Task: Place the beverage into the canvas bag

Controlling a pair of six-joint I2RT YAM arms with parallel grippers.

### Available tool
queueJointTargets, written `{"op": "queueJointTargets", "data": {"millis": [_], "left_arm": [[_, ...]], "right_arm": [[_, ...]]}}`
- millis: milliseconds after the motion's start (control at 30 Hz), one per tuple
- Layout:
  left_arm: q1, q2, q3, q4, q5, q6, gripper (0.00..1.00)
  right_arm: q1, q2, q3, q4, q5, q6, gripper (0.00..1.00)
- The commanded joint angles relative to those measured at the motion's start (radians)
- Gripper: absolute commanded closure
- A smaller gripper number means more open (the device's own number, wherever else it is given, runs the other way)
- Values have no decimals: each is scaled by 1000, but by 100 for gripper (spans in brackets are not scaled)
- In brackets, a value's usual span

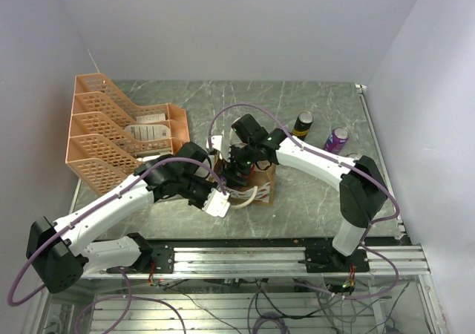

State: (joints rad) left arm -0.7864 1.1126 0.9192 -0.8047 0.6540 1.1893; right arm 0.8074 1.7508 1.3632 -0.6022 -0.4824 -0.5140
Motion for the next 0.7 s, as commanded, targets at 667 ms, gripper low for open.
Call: {"op": "queueJointTargets", "data": {"millis": [667], "left_arm": [[9,-17,-6,-2,58,-9,93]], "right_arm": [[56,36,-6,57,42,-57,68]]}}
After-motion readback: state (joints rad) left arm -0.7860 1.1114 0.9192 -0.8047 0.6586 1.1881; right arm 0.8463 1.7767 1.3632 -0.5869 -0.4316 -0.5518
